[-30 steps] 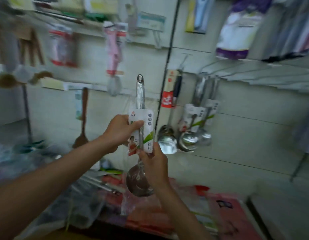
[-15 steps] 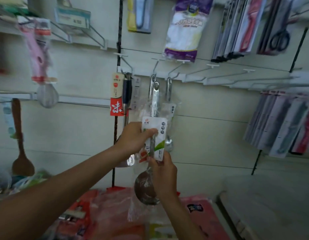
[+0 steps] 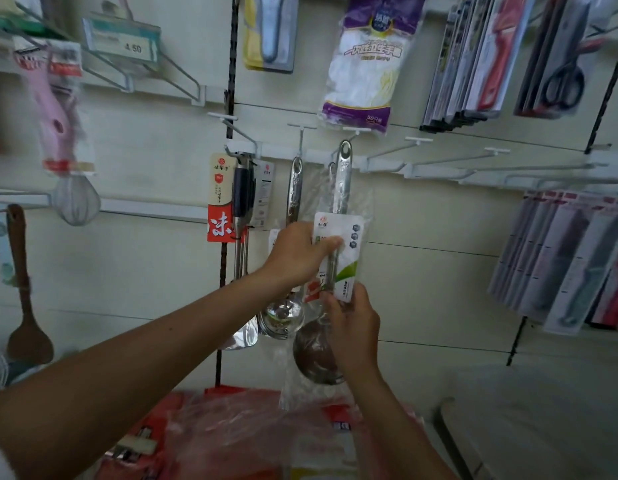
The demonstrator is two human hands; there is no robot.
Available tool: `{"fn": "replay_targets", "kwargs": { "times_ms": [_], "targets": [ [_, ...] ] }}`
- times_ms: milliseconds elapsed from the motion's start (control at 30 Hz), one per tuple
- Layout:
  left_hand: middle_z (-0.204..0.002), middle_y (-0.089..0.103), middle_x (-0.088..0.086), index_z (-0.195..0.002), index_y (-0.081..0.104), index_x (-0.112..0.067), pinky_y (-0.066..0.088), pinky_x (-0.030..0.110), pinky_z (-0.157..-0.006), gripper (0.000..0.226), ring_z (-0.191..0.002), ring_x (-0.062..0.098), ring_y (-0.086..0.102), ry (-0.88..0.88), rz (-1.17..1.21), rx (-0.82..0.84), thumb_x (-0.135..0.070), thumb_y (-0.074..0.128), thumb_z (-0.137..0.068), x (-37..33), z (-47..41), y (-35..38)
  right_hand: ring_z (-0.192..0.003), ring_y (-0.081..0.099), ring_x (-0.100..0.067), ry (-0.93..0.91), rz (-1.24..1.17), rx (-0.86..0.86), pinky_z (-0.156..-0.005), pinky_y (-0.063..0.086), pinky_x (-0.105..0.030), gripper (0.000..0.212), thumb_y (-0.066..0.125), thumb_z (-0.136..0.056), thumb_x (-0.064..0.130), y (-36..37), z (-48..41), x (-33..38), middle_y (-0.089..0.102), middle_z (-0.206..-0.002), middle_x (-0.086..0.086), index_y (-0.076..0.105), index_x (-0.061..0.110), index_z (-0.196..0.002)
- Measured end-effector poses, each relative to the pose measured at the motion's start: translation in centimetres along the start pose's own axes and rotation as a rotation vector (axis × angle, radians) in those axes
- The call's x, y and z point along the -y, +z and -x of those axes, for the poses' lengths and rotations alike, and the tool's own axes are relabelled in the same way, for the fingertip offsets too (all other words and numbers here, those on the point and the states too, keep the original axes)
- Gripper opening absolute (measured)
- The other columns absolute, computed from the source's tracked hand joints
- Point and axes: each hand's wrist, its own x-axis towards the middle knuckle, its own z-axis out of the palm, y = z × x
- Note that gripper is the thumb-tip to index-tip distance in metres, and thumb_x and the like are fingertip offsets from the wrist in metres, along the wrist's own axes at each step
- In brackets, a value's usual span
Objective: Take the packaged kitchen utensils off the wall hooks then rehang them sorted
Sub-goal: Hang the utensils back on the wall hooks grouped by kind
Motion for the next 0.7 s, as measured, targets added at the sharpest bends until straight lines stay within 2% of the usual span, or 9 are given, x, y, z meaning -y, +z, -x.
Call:
{"fn": "replay_targets", "kwargs": {
  "times_ms": [67, 267, 433, 533, 633, 700],
  "targets": [
    [-0.094, 0.075, 0.007, -0.106, 0.073, -0.008, 0.058, 0.040, -0.077, 0.024, -0.079, 0.019, 0.070, -0.002, -0.006, 0.004, -0.027, 0.065, -0.093, 0.2, -0.1, 0.1, -0.080, 0.067, -0.005, 0.007, -0.011, -0.001, -0.068, 0.055, -0.030, 0.014, 0.069, -0.093, 0.027, 0.1, -0.1, -0.2, 0.070, -0.090, 0.007, 0.058, 0.022, -0.101],
    [-0.093, 0.074, 0.008, -0.107, 0.073, -0.008, 0.055, 0.033, -0.070, 0.023, -0.074, 0.015, 0.067, 0.025, -0.051, 0.018, -0.026, 0.065, -0.093, 0.5, 0.2, 0.0, -0.075, 0.065, -0.001, 0.020, -0.036, 0.020, -0.063, 0.050, -0.022, 0.014, 0.069, -0.093, 0.025, 0.3, 0.5, -0.5, 0.068, -0.086, 0.009, 0.057, 0.020, -0.098],
    [-0.096, 0.074, 0.007, -0.108, 0.072, -0.008, 0.056, 0.033, -0.075, 0.024, -0.084, 0.020, 0.070, 0.015, -0.041, 0.024, -0.025, 0.066, -0.093, 0.8, 0.0, 0.2, -0.079, 0.067, -0.008, 0.032, -0.044, 0.009, -0.066, 0.055, -0.029, 0.014, 0.069, -0.093, 0.025, 0.5, 0.6, -0.9, 0.070, -0.089, 0.007, 0.058, 0.019, -0.100],
    [-0.088, 0.073, 0.007, -0.102, 0.072, -0.008, 0.052, 0.029, -0.065, 0.021, -0.072, 0.018, 0.066, -0.009, -0.047, 0.034, -0.025, 0.066, -0.093, 1.1, -0.2, 0.4, -0.083, 0.068, -0.007, 0.061, -0.048, 0.021, -0.068, 0.056, -0.027, 0.016, 0.069, -0.093, 0.025, 0.5, 0.6, -1.2, 0.071, -0.093, 0.007, 0.061, 0.018, -0.105],
    [-0.086, 0.073, 0.010, -0.101, 0.073, -0.006, 0.052, 0.031, -0.067, 0.021, -0.071, 0.020, 0.066, -0.030, -0.035, 0.032, -0.024, 0.065, -0.093, 1.2, -0.6, 0.8, -0.082, 0.068, -0.006, 0.058, -0.047, 0.026, -0.067, 0.055, -0.026, 0.017, 0.069, -0.093, 0.024, 0.4, 0.0, -1.6, 0.071, -0.094, 0.007, 0.062, 0.016, -0.107],
    [-0.078, 0.070, 0.004, -0.097, 0.072, -0.007, 0.050, 0.028, -0.062, 0.020, -0.067, 0.016, 0.064, -0.036, -0.044, 0.022, -0.026, 0.066, -0.093, 1.3, -1.1, 0.9, -0.078, 0.067, -0.005, 0.052, -0.053, 0.022, -0.065, 0.053, -0.024, 0.016, 0.069, -0.093, 0.022, 0.5, -0.5, -1.7, 0.070, -0.091, 0.007, 0.063, 0.015, -0.106]
  ]
}}
